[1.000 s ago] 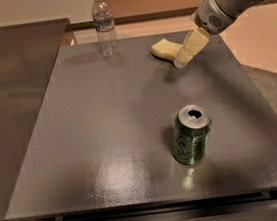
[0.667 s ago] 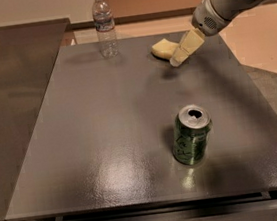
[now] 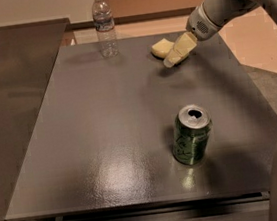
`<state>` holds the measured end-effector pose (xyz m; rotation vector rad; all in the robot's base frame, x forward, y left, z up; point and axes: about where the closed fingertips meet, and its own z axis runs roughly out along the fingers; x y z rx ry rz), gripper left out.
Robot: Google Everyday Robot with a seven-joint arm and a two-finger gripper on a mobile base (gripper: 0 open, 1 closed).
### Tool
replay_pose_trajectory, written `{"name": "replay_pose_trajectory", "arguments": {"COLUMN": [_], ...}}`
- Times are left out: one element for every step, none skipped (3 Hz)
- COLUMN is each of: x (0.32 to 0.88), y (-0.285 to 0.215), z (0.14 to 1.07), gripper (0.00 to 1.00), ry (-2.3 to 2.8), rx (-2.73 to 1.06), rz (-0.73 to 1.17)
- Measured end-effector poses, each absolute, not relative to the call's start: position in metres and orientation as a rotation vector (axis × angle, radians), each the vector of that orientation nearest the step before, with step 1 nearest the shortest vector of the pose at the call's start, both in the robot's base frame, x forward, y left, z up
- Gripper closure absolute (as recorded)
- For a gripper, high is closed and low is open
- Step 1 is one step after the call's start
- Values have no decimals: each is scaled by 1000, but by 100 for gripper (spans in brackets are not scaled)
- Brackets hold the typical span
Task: Move sponge near green can
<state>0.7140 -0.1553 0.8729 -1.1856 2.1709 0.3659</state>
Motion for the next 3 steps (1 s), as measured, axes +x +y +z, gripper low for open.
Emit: {"name": "replay_pose_trajectory", "arguments": {"x": [721,726,728], "y": [-152,-150,-152], "z": [863,854,846], "gripper": [0,18,41], "ry": [2191,2210,2229], "rx": [-1162,-1154,-1147], "rz": [386,380,376]}}
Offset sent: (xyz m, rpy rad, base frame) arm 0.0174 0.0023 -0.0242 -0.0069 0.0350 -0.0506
